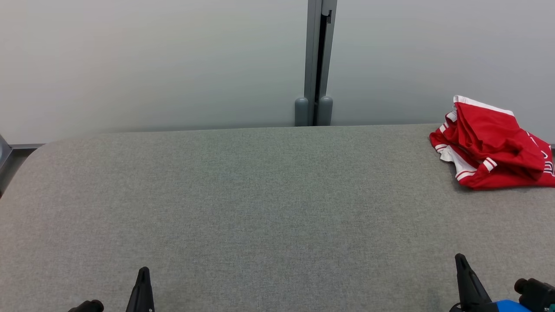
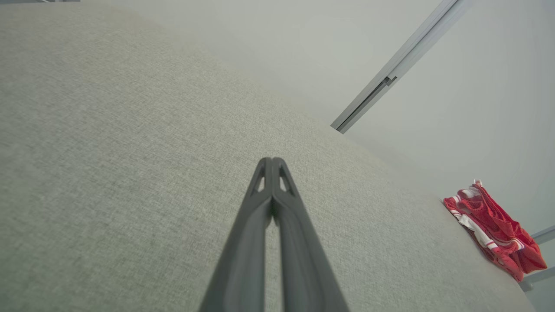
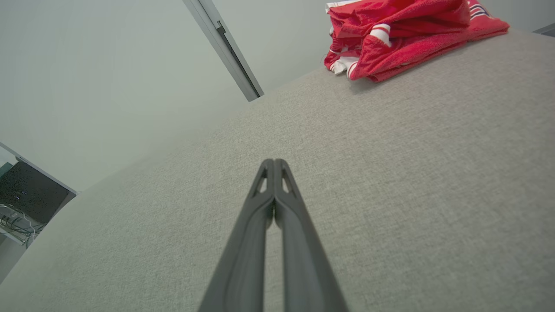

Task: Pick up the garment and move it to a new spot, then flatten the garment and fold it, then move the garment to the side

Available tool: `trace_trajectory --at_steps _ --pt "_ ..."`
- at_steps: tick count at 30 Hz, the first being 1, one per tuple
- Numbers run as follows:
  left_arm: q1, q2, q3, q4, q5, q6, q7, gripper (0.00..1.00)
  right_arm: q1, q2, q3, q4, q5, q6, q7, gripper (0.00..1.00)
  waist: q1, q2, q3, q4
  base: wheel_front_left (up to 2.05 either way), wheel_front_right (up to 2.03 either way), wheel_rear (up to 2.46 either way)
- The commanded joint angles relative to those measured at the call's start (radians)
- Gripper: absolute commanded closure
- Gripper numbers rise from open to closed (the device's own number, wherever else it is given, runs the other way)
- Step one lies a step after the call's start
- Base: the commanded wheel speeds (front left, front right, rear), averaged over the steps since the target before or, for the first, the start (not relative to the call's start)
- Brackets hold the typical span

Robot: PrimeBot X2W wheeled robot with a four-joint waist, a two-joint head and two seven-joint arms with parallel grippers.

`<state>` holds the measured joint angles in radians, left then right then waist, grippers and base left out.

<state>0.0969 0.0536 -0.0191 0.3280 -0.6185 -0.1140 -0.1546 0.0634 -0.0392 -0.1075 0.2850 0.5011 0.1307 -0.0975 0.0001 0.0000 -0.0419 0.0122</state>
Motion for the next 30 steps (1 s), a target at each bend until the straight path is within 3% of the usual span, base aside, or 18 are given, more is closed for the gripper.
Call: trace_trajectory --at_steps 1,30 --pt "-0.034 0.001 0.006 -0.018 -0.034 -0.004 0.008 1.0 -0.032 -0.005 -0.002 -0.017 0.041 0.0 0.006 1.0 -0.0001 0.0 0.0 0.0 0.0 0.0 0.0" --pt "-0.103 -0.001 0.056 -0.044 -0.394 -0.011 0.106 1.0 -0.089 -0.009 -0.004 -0.028 0.443 0.0 0.084 1.0 -0.0001 0.0 0.013 -0.003 0.0 0.0 0.0"
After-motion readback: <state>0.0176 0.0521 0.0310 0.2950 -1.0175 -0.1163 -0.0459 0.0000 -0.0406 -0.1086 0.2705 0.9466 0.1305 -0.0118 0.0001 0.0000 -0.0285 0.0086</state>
